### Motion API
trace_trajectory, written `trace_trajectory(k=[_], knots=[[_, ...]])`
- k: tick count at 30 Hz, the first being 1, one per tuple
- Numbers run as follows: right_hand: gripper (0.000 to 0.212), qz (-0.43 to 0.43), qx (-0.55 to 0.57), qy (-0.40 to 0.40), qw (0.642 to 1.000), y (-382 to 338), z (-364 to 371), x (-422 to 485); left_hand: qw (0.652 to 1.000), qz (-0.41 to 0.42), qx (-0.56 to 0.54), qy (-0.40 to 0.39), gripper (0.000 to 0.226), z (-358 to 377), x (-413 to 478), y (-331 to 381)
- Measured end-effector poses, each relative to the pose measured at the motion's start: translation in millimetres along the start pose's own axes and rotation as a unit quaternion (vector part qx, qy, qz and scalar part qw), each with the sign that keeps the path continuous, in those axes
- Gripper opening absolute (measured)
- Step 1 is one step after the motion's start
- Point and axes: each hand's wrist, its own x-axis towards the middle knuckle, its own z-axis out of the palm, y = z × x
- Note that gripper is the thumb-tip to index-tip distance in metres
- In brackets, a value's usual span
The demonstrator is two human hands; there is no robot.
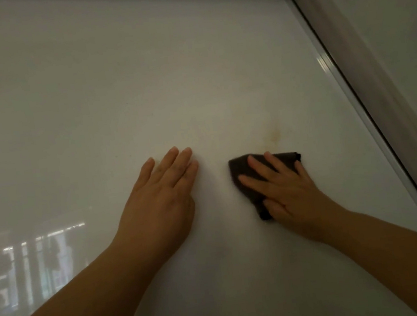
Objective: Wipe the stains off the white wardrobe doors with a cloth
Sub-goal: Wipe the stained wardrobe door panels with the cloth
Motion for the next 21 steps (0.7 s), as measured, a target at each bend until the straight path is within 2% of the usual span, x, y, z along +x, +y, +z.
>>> trace_trajectory(k=[4, 7, 10, 12, 14, 17, 19, 21], knots=[[0.057, 0.102, 0.026, -0.012, 0.994, -4, -13, 36, 0.999, -0.013, 0.021, -0.021, 0.055, 1, 11, 6], [0.056, 0.032, 0.024, -0.017, 0.999, -26, -3, 22, 0.998, -0.016, 0.041, -0.051, 0.059, 1, 14, 4], [0.055, -0.027, 0.042, -0.039, 0.998, -7, 1, -10, 0.997, -0.007, 0.044, -0.055, 0.057, 0, 13, 4], [0.055, 0.003, 0.033, -0.013, 0.999, 20, -4, -6, 0.998, -0.004, 0.041, -0.043, 0.055, -3, 14, 5], [0.054, 0.071, 0.029, 0.016, 0.997, 38, -15, 20, 0.999, -0.001, 0.039, -0.026, 0.052, -6, 15, 5], [0.052, 0.134, 0.041, 0.013, 0.990, 38, -31, 74, 0.999, 0.002, 0.040, 0.006, 0.050, -9, 21, 4], [0.053, 0.129, 0.046, 0.019, 0.990, 22, -35, 95, 0.999, 0.001, 0.040, 0.025, 0.050, -9, 26, 3], [0.054, 0.086, 0.049, 0.027, 0.995, 6, -28, 93, 0.999, -0.001, 0.045, 0.032, 0.050, -7, 29, 3]])
